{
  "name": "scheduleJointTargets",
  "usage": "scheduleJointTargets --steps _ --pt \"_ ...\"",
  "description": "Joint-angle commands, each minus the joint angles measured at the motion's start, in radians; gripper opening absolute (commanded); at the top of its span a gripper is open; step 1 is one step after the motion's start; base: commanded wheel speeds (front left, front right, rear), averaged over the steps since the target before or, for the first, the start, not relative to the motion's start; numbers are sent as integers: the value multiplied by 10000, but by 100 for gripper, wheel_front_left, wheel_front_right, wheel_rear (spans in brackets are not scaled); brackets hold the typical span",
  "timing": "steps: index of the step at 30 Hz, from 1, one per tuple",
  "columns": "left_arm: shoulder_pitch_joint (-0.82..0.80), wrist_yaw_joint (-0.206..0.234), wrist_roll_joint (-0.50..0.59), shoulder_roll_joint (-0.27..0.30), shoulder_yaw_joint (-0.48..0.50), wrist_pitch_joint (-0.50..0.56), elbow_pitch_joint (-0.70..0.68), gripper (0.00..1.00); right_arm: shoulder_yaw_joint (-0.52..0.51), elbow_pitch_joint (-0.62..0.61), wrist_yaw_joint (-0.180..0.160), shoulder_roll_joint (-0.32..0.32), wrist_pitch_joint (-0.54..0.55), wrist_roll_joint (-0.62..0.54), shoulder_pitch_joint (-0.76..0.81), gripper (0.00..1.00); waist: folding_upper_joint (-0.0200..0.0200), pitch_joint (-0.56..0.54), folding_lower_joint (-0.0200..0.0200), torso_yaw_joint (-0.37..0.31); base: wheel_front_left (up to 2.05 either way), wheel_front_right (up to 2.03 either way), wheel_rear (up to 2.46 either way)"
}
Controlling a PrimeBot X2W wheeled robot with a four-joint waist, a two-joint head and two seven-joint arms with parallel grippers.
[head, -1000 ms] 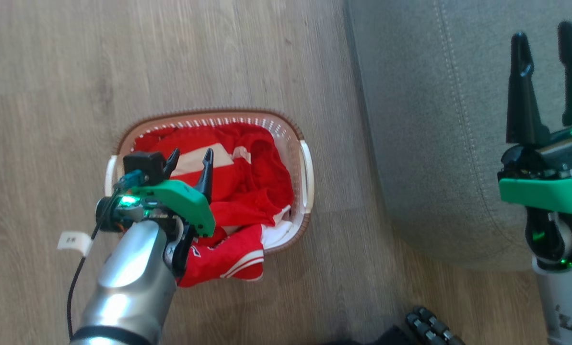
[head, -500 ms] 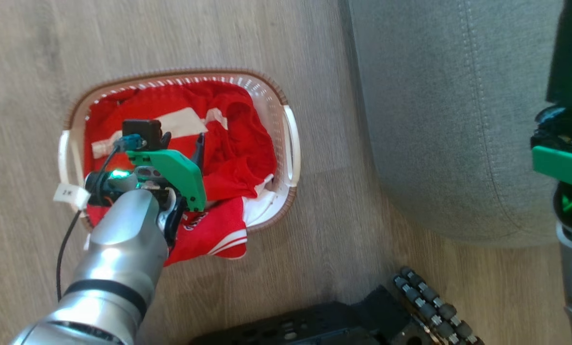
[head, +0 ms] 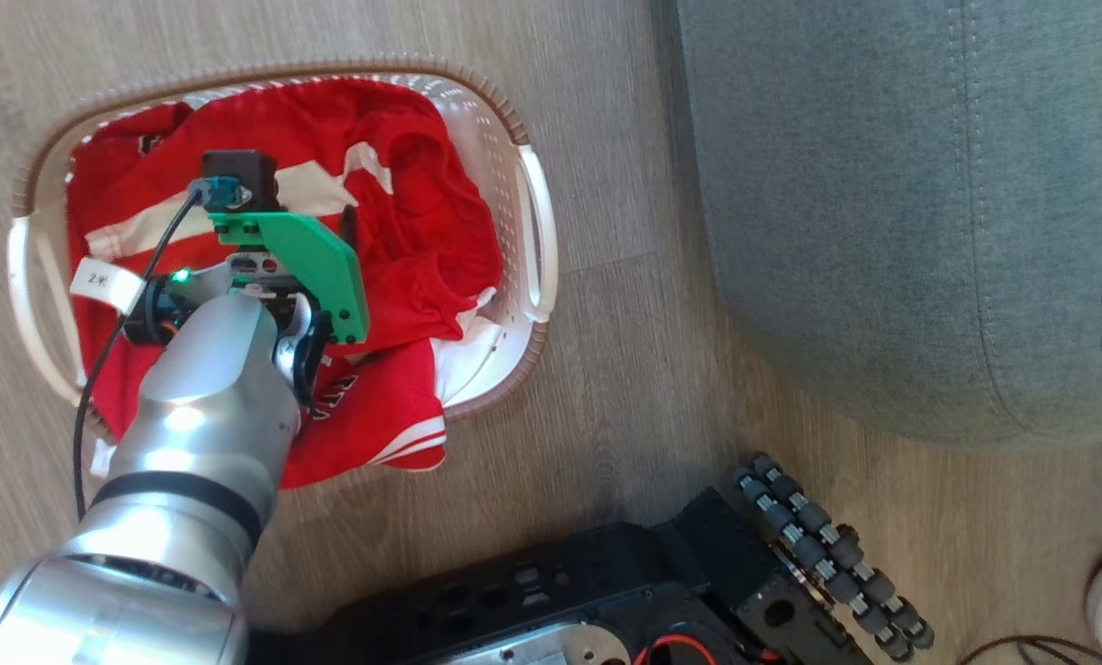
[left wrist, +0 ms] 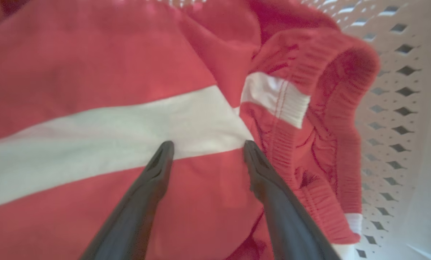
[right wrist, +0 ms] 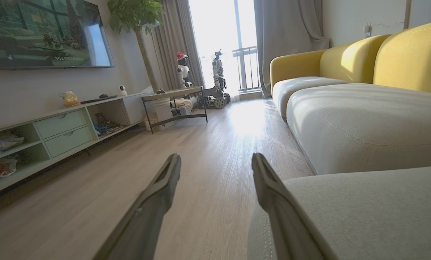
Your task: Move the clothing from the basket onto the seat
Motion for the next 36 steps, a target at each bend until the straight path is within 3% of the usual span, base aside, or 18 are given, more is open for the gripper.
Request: scheduleJointTargets --steps 1,10,14,15,16,17,18,28,36 --pt "201 112 -34 245 98 120 -5 100 61 -399 -2 -11 -47 47 261 100 1 155 -1 -101 0 0 0" --pt "182 413 -31 398 -131 1958 79 100 88 -488 -2 13 -47 25 277 100 1 430 -1 -256 0 0 0" --pt "171 434 11 452 -259 2313 85 100 98 -428 -2 23 -47 49 307 100 1 472 -1 -286 0 0 0" --pt "162 439 36 468 -300 2317 86 76 102 -420 -2 24 -47 48 307 100 1 469 -1 -290 0 0 0" --pt "152 447 50 485 -324 2247 86 46 104 -407 -2 23 -47 43 307 100 1 460 -1 -290 0 0 0" --pt "131 439 59 501 -341 2119 87 31 104 -392 -2 24 -47 36 304 100 1 447 -1 -287 0 0 0" --pt "107 420 59 512 -350 1968 87 3 104 -376 -2 24 -47 29 297 100 1 429 -1 -283 0 0 0" --pt "150 192 -138 476 -341 1294 90 0 187 -190 -2 -11 -47 -88 284 100 1 -49 -1 -80 0 0 0" --pt "825 -418 -442 255 -308 5 87 0 78 201 -2 80 -47 -26 674 100 1 -1678 -1 376 0 0 0"
